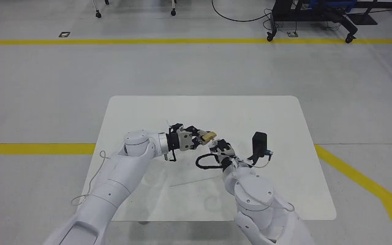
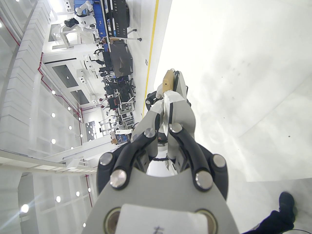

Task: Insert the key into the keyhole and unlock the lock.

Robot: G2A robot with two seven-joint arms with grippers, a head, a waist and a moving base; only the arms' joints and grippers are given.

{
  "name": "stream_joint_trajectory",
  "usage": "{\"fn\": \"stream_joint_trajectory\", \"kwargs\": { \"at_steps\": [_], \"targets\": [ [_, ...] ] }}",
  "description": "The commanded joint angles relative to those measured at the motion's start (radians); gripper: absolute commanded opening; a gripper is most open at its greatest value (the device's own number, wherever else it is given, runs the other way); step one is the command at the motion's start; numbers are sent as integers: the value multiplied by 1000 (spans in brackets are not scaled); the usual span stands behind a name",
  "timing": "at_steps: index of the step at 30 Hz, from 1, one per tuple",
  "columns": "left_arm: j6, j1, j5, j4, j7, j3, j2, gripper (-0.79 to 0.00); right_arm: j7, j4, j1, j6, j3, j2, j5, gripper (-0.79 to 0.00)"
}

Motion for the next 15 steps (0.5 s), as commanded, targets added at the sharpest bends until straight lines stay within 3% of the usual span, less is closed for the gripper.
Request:
{"fn": "stream_joint_trajectory", "kwargs": {
  "at_steps": [1, 15],
  "targets": [
    [0, 0, 0, 0, 0, 0, 0, -785, 2, 2, -1, 6, 2, -4, -10, -785],
    [0, 0, 0, 0, 0, 0, 0, -785, 62, 14, 2, 76, -14, -25, -109, -785]
  ]
}}
